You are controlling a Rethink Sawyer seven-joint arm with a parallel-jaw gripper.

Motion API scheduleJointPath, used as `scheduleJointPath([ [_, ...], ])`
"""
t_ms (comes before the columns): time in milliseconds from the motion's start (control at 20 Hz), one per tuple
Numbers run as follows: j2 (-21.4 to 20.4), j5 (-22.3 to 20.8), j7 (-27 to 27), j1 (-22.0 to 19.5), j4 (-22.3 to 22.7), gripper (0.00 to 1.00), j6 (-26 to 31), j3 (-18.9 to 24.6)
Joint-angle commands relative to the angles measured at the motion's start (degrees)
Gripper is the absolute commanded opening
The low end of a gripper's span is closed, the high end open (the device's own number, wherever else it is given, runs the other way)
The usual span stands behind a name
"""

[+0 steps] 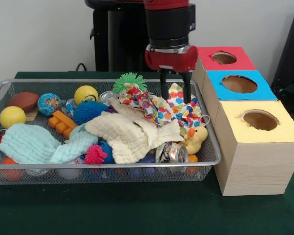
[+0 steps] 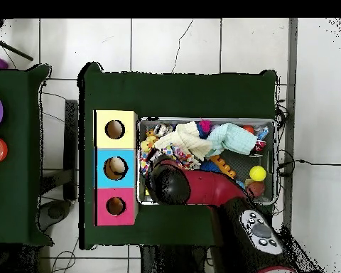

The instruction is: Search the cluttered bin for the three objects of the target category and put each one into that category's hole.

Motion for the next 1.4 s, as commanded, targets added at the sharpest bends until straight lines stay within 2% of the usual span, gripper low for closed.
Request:
scheduleJointPath([
  [50, 1.71, 7.60, 14.28, 9.65, -4.92, 1.00, -3.04, -4.86],
  [150, 1.49, 11.95, 17.08, 11.59, -4.05, 1.00, -2.65, -5.73],
  [350, 2.31, 23.55, 24.07, 15.48, -2.75, 1.00, -1.25, -8.80],
  [450, 3.97, 27.46, 24.57, 17.49, -3.18, 1.00, -1.81, -11.56],
  [600, 6.25, 32.42, 24.27, 17.35, -2.66, 1.00, -2.98, -12.02],
  [850, 8.58, 37.74, 24.88, 16.19, -1.31, 1.00, -5.45, -12.46],
  [1050, 10.34, 40.34, 25.57, 13.55, 0.14, 1.00, -9.67, -10.41],
  [1350, 11.27, 43.60, 25.12, 14.18, -0.18, 1.00, -10.48, -11.02],
  [1400, 11.09, 44.66, 24.86, 15.87, -0.76, 1.00, -9.39, -12.92],
])
